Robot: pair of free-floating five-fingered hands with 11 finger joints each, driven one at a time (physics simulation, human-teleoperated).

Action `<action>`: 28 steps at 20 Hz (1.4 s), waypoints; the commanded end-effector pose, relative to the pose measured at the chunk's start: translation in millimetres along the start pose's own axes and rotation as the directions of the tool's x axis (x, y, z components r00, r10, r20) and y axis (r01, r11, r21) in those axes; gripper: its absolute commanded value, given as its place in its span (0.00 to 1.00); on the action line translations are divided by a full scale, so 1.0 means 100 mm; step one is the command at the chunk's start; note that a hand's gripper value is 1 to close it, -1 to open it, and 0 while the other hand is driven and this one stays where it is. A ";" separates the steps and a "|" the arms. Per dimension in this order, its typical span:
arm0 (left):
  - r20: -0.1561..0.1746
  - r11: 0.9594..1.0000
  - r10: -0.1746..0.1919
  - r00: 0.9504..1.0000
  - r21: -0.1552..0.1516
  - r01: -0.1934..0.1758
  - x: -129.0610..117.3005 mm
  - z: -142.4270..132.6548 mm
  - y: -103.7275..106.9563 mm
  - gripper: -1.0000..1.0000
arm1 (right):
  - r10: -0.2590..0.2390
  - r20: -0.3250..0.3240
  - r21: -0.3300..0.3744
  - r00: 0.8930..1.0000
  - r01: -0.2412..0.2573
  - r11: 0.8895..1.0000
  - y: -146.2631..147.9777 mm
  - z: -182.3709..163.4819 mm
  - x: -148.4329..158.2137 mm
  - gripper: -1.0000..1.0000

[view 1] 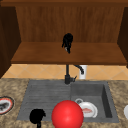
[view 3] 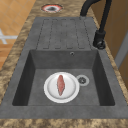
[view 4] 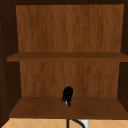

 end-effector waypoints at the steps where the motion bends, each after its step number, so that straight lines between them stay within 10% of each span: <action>1: 0.000 1.000 0.000 1.000 0.000 0.000 0.00 0.00 0.00 0.50 | -0.010 0.021 0.081 1.000 0.008 0.997 -0.01 -0.12 -0.02 0.00; 13: 0.000 1.000 0.000 1.000 0.000 0.000 0.00 0.00 0.00 0.50 | 0.004 0.052 -0.001 0.999 -0.004 1.000 -0.16 0.15 0.05 0.00; 28: 0.000 1.000 0.000 1.000 0.000 0.000 0.00 0.00 0.00 0.50 | 0.018 0.120 0.017 0.993 -0.021 1.000 -0.65 -0.42 -0.15 0.00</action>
